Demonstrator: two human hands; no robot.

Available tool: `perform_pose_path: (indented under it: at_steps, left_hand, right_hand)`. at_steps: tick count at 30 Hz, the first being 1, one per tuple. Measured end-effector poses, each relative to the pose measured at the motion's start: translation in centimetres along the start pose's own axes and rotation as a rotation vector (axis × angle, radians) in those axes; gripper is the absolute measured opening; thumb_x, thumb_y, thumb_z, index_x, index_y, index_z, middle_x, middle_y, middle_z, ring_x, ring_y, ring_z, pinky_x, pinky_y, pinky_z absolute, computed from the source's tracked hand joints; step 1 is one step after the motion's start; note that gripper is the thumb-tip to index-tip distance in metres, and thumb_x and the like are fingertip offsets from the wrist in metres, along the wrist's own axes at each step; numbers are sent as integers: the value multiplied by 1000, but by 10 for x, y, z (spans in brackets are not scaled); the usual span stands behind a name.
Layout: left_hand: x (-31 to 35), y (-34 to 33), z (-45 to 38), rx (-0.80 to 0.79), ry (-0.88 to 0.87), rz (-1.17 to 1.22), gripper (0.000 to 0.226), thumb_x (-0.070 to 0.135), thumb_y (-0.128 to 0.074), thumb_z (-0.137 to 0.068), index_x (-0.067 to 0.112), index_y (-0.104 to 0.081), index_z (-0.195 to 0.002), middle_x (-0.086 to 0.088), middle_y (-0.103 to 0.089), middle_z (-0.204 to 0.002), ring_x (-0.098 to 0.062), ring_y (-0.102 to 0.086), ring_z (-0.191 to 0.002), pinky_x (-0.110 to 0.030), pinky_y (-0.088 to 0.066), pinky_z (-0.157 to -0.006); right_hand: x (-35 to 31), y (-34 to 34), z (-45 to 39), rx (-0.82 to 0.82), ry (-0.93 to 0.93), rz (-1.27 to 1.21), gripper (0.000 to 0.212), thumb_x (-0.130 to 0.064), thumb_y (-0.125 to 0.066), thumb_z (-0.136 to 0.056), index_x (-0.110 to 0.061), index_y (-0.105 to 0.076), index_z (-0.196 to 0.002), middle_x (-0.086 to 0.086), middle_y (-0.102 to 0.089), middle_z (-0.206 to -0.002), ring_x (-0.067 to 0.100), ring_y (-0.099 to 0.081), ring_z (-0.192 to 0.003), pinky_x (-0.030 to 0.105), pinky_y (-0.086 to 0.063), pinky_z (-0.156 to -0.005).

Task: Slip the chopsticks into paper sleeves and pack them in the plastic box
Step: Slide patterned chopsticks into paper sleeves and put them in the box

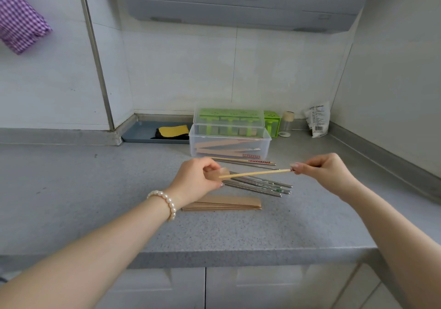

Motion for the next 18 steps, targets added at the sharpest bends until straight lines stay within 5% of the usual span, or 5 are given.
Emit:
perform_pose_path:
  at_steps: [8,18]
  left_hand:
    - [4,-4,0,-17,2,-1,30,18,-77,-73,19,-65,-100,9,-61,-93,-7,-56,-87,-12,-44,-68]
    - [8,-9,1,-62,0,6,32,16,-79,-71,18,-66,-100,9,-63,-90,-7,-58,-85,-14,-47,-70]
  right_hand:
    - [11,9,1,119,-12,32,24,-36,-76,-71,-14,-72,-63,-9,-27,-36,9,-20,-37,23,-19,-44]
    - [7,-4,1,56,7,23,27,-38,-76,-69,-12,-71,-62,-1,-35,-41,8,-24,-34,24,-23,-45]
Point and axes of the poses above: each hand's wrist, its own z-axis away from the middle knuckle, its own y-axis out of the back of the hand, x = y × z, the point moved 1 cm from there along -z, towards the middle knuckle
